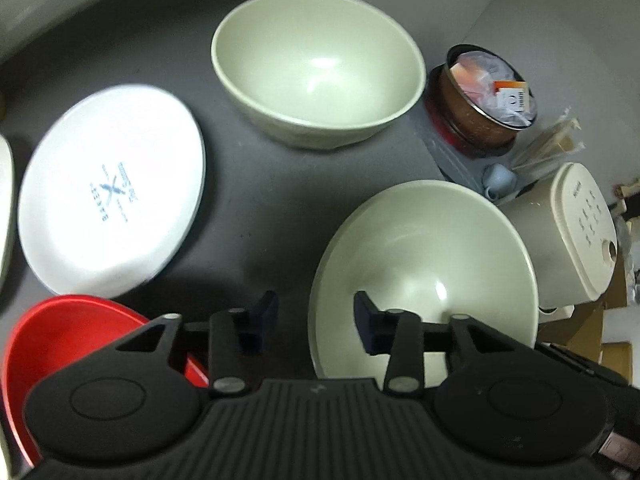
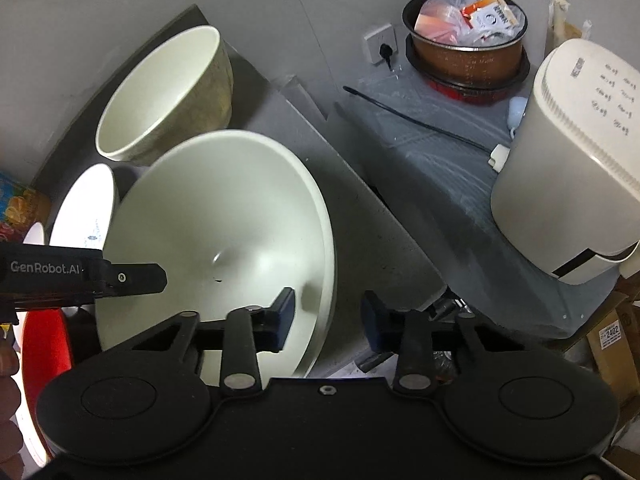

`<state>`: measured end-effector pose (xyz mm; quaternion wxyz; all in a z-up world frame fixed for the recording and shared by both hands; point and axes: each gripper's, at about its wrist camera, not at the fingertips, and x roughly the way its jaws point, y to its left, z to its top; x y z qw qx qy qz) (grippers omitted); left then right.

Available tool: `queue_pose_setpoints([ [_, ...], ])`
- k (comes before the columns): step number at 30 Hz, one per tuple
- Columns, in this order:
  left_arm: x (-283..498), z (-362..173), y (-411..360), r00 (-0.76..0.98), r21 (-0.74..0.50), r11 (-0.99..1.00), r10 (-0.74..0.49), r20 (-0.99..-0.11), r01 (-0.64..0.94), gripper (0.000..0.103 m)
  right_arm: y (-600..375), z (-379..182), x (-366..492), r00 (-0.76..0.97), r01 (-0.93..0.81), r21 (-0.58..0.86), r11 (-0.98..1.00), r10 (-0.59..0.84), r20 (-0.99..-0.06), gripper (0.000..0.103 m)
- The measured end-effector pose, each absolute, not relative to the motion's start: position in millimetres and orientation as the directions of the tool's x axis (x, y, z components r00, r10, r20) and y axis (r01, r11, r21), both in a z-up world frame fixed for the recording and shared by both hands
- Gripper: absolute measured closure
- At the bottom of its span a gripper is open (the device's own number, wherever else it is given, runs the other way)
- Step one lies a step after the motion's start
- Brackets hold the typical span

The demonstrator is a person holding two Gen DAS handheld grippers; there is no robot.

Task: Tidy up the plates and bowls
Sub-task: 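Close the right gripper on the cream bowl rim while the left gripper grips it too, then carry the cream bowl with both grippers over the red bowl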

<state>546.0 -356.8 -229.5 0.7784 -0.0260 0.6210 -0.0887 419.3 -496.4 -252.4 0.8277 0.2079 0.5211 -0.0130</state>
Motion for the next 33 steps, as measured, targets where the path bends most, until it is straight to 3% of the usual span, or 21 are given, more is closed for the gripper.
queue_pose_setpoints([
  [2,549,-236,-358,0.197,-0.16,0.983,-0.174,-0.965,0.087,0.076,-495,-253,419,0.461,0.231,0.338,0.913,0.203,-0.864,0.087],
  [7,551,-246,-357,0.162,-0.175,0.983,-0.181,-0.97,0.05,0.087,-497,-250,418,0.485,0.206,0.359,0.91,0.224,-0.845,0.091],
  [19,545,-218,-338,0.225,-0.229,0.973,-0.229,-0.947,0.026,0.087,-490,-214,414,0.579,0.177,0.383,0.907,0.219,-0.786,0.092],
  [33,527,-154,-277,0.35,-0.345,0.939,-0.325,-0.879,0.007,0.098,-452,-165,397,0.667,0.112,0.414,0.904,0.24,-0.705,0.091],
])
